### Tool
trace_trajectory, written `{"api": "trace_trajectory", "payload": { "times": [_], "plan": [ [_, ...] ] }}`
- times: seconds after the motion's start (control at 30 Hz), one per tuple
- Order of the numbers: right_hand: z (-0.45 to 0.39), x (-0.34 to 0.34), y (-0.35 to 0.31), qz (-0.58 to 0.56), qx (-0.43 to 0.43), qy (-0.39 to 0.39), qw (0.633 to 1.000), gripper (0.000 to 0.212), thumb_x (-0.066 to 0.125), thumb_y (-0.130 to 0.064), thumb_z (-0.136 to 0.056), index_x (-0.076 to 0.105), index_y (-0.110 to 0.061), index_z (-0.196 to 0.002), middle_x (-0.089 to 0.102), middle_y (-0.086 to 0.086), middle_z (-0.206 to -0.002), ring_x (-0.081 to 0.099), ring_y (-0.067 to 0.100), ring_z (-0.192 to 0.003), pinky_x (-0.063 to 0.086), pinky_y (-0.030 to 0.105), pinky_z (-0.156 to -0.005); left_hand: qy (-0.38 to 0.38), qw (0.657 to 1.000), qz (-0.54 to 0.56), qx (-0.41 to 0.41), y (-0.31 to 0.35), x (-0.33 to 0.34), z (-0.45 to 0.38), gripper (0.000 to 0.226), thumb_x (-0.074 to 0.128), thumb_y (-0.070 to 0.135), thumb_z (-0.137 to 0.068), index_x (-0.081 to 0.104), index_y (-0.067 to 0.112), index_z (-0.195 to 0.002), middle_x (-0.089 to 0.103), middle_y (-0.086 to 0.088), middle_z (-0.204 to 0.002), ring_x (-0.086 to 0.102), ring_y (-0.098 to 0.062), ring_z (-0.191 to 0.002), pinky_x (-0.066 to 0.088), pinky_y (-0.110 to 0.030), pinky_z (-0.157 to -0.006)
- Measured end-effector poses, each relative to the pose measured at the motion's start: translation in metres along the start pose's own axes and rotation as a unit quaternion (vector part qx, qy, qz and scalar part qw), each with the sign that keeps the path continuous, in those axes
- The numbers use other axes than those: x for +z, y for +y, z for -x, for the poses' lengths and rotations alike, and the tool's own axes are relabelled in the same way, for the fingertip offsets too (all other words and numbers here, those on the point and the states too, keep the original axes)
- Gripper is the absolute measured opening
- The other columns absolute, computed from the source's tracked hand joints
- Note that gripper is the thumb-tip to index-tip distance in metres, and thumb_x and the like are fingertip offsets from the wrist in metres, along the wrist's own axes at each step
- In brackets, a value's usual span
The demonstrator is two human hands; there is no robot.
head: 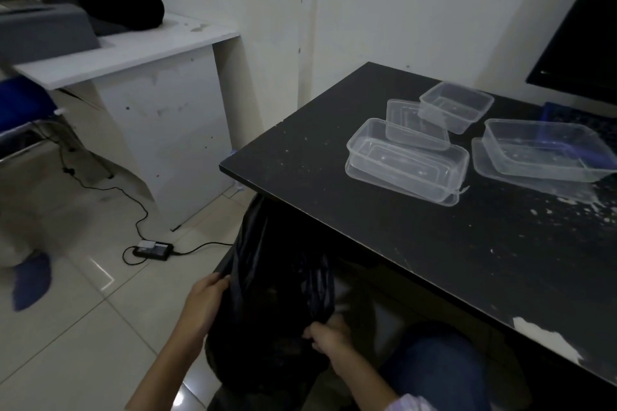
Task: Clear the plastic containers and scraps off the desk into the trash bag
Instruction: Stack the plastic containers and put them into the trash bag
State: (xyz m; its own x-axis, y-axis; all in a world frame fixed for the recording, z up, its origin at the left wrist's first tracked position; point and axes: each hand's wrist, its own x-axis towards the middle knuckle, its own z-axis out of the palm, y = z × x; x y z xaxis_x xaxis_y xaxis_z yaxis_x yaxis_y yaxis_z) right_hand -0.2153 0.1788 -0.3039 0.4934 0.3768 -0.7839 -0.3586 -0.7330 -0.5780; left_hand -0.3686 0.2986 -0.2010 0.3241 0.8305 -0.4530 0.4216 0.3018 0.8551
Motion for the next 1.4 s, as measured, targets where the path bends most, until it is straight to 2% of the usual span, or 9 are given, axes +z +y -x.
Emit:
{"api": "trace_trajectory", "payload": {
  "times": [0.07, 0.17, 0.3, 0.53, 0.63, 0.8, 1.0, 1.13, 1.4],
  "plan": [
    [0.014, -0.007, -0.01, 0.028, -0.086, 0.025, 0.996, 0.066, 0.063, -0.005, -0.08, 0.038, -0.011, -0.14, 0.06, 0.006, -0.109, 0.058, 0.023, -0.106, 0.048, 0.026, -0.091, 0.033, 0.998, -0.054, 0.021, -0.007, 0.003, -0.005, 0.026, 0.044, 0.019, -0.096, 0.064, 0.003, -0.094, 0.066, -0.018, -0.09, 0.062, -0.031, -0.085, 0.049, -0.042, -0.079],
    [0.024, -0.015, -0.02, 0.103, -0.179, 0.027, 0.978, 0.06, 0.062, -0.007, -0.086, 0.035, -0.011, -0.14, 0.06, 0.002, -0.096, 0.054, 0.013, -0.096, 0.038, 0.018, -0.088, 0.065, 0.991, -0.108, 0.049, -0.011, 0.009, -0.006, 0.025, 0.045, 0.019, -0.096, 0.06, 0.0, -0.096, 0.063, -0.017, -0.091, 0.059, -0.034, -0.089, 0.044, -0.039, -0.073],
    [0.032, -0.026, -0.028, 0.198, -0.211, 0.017, 0.957, 0.048, 0.056, -0.007, -0.09, 0.042, -0.012, -0.136, 0.059, 0.006, -0.115, 0.052, 0.011, -0.098, 0.043, 0.02, -0.095, 0.07, 0.982, -0.153, 0.083, -0.011, 0.016, -0.004, 0.024, 0.048, 0.017, -0.095, 0.053, 0.003, -0.114, 0.061, -0.016, -0.108, 0.056, -0.029, -0.095, 0.039, -0.032, -0.075],
    [0.066, -0.045, -0.044, 0.266, -0.275, 0.042, 0.923, 0.035, 0.054, -0.018, -0.093, 0.054, -0.014, -0.128, 0.048, 0.008, -0.132, 0.053, 0.021, -0.119, 0.045, 0.029, -0.101, 0.059, 0.954, -0.219, 0.195, 0.006, 0.03, 0.01, 0.023, 0.053, 0.01, -0.091, 0.057, 0.004, -0.113, 0.063, -0.012, -0.11, 0.06, -0.029, -0.104, 0.047, -0.036, -0.086],
    [0.093, -0.057, -0.053, 0.267, -0.317, 0.06, 0.908, 0.031, 0.054, -0.022, -0.093, 0.056, -0.017, -0.124, 0.048, 0.005, -0.131, 0.053, 0.017, -0.114, 0.047, 0.027, -0.097, 0.072, 0.935, -0.225, 0.266, 0.021, 0.035, 0.021, 0.022, 0.052, 0.01, -0.091, 0.061, 0.008, -0.111, 0.064, -0.008, -0.107, 0.061, -0.024, -0.099, 0.049, -0.034, -0.085],
    [0.157, -0.079, -0.061, 0.246, -0.387, 0.057, 0.887, 0.029, 0.055, -0.028, -0.093, 0.059, -0.022, -0.122, 0.058, -0.002, -0.114, 0.058, 0.008, -0.096, 0.051, 0.019, -0.077, 0.083, 0.905, -0.195, 0.369, 0.063, 0.045, 0.052, 0.015, 0.051, 0.014, -0.094, 0.063, 0.023, -0.094, 0.063, 0.008, -0.082, 0.059, -0.006, -0.073, 0.04, -0.009, -0.06],
    [0.206, -0.116, -0.082, 0.198, -0.483, 0.128, 0.843, 0.014, 0.058, -0.026, -0.09, 0.069, -0.028, -0.098, 0.066, -0.012, -0.094, 0.06, -0.006, -0.08, 0.045, 0.003, -0.067, 0.087, 0.885, -0.13, 0.439, 0.127, 0.068, 0.071, 0.014, 0.053, 0.013, -0.092, 0.065, 0.02, -0.093, 0.063, 0.01, -0.083, 0.056, 0.005, -0.076, 0.038, 0.001, -0.062],
    [0.202, -0.153, -0.105, 0.137, -0.475, 0.219, 0.841, 0.018, 0.058, -0.019, -0.089, 0.069, -0.023, -0.103, 0.066, -0.008, -0.095, 0.058, -0.004, -0.078, 0.041, 0.001, -0.063, 0.079, 0.896, -0.114, 0.422, 0.165, 0.096, 0.059, 0.023, 0.051, 0.014, -0.092, 0.062, 0.011, -0.112, 0.065, -0.002, -0.108, 0.057, -0.007, -0.09, 0.038, -0.01, -0.076],
    [0.167, -0.198, -0.133, 0.077, -0.422, 0.322, 0.844, 0.046, 0.053, -0.02, -0.092, 0.044, -0.012, -0.136, 0.045, 0.005, -0.137, 0.044, 0.018, -0.125, 0.037, 0.031, -0.102, -0.004, 0.931, -0.114, 0.348, 0.203, 0.139, 0.019, 0.045, 0.044, 0.024, -0.097, 0.04, 0.006, -0.138, 0.046, -0.014, -0.14, 0.045, -0.026, -0.128, 0.036, -0.036, -0.104]
  ]
}}
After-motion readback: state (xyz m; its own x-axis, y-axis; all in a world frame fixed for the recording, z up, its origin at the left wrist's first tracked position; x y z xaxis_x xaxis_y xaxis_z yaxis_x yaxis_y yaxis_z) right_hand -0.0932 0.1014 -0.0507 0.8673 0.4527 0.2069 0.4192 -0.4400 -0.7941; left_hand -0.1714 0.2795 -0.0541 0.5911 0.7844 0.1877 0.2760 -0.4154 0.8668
